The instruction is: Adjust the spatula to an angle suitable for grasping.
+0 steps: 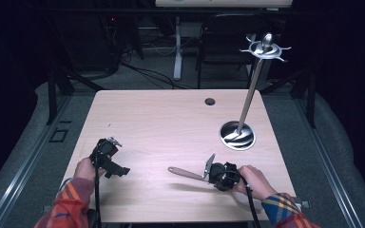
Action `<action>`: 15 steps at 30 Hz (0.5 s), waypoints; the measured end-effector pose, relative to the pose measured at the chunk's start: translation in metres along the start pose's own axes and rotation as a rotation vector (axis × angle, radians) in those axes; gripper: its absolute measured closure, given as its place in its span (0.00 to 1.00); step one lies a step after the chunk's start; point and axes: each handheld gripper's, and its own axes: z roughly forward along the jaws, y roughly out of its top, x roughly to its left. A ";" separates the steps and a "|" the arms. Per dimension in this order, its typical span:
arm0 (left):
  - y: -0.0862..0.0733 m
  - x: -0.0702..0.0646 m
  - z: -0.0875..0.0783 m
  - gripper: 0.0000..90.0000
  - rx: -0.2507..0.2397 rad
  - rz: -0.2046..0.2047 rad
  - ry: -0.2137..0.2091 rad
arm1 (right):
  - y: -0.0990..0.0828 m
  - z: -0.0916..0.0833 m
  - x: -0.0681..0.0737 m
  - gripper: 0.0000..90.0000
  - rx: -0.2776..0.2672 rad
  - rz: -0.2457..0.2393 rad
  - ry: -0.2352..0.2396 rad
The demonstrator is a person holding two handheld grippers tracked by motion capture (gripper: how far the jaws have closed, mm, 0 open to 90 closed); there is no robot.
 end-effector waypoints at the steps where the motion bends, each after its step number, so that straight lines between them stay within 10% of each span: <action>1: 0.000 0.000 0.000 0.00 0.000 0.000 0.000 | 0.000 0.000 0.000 0.87 0.000 0.000 0.000; 15: 0.000 0.000 0.000 0.00 0.003 0.002 -0.002 | -0.004 -0.025 -0.008 0.87 -0.084 0.068 -0.063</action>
